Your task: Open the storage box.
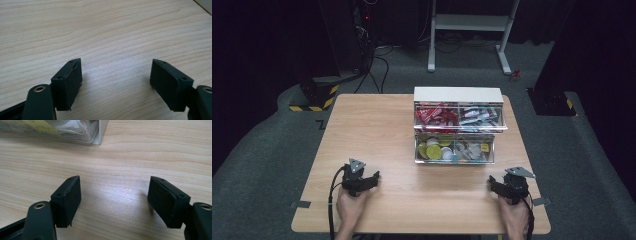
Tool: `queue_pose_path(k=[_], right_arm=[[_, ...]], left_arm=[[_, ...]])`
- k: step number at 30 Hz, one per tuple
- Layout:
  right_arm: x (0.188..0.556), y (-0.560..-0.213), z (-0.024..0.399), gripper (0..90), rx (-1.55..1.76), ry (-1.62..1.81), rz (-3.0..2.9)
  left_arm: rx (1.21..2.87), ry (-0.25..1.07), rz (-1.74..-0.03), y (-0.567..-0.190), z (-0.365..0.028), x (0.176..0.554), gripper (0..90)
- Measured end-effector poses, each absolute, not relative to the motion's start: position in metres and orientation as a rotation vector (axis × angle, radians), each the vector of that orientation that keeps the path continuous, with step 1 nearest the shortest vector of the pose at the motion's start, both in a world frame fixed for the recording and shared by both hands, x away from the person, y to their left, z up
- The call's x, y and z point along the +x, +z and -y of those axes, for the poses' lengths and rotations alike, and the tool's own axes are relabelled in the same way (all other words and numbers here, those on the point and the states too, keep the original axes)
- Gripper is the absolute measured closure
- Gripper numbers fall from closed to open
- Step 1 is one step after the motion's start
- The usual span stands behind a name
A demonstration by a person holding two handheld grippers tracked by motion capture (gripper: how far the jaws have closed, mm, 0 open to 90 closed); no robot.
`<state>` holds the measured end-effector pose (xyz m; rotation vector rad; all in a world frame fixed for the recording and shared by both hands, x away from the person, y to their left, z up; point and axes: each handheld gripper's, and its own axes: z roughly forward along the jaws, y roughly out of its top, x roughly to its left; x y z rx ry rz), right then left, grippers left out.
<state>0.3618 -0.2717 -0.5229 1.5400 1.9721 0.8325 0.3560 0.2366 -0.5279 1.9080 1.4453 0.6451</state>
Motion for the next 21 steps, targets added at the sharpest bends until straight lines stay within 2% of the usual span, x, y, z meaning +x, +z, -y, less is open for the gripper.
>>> queue_pose_path(k=[21], right_arm=[[0.3599,-0.5229,0.2702,25.2,1.550,0.826,-1.965]], left_arm=[[1.913,0.644,-1.444,-0.5277,-0.2368,0.3560,26.1]])
